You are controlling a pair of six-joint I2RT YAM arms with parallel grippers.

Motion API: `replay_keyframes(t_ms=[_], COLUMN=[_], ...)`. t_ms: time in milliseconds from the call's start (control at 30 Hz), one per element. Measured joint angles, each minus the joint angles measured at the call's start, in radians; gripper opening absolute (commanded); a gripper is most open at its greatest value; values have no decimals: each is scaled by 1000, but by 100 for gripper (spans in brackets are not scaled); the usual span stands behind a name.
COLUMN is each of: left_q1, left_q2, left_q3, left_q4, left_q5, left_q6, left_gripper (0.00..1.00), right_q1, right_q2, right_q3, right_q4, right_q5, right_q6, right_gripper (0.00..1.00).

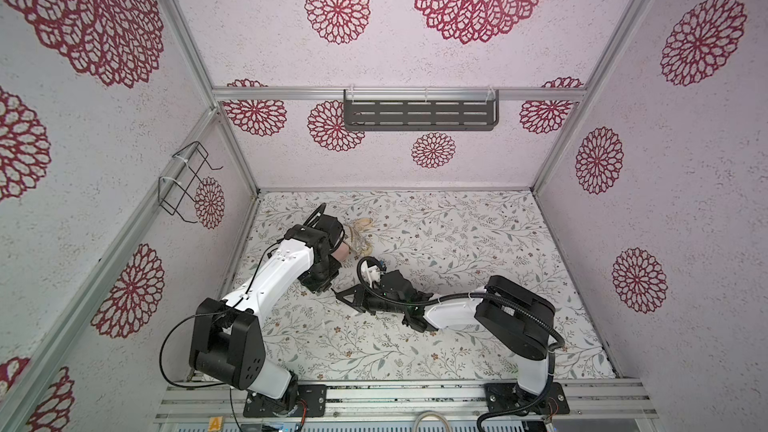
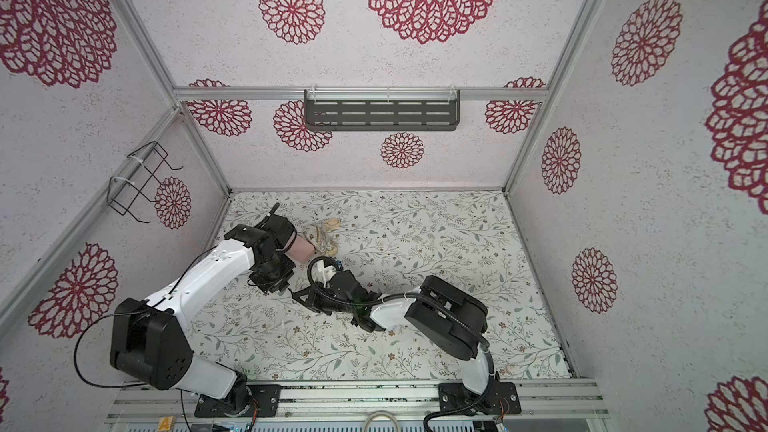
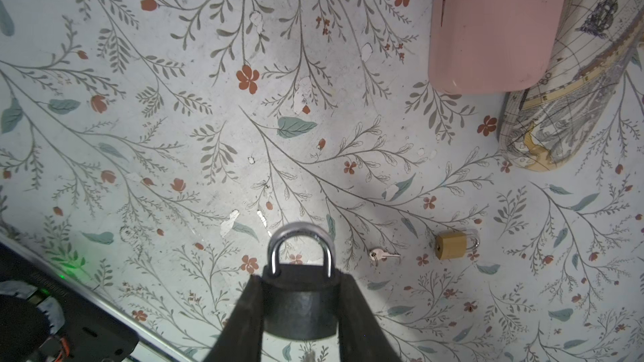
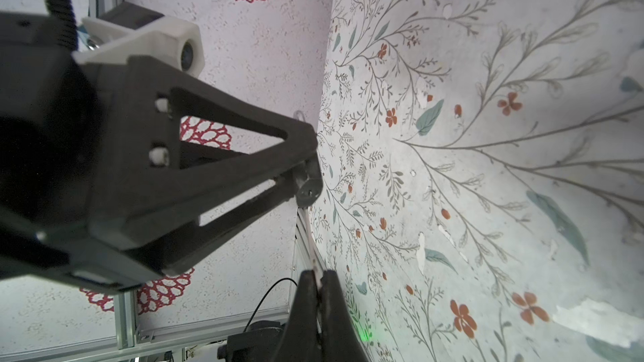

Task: Unlock with the key

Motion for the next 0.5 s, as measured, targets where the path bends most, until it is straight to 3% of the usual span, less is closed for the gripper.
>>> replay_keyframes(t_ms=[500], left_q1=[0], left_q2=[0], left_q3=[0], left_q4=[3], left_q5=[2], left_q6=[0], left_gripper=[0], right_q1=[23], right_q2=[13], right_q3=[42], right_q4=[-26], right_q5=[34], right_q6=[2], right_gripper=[0])
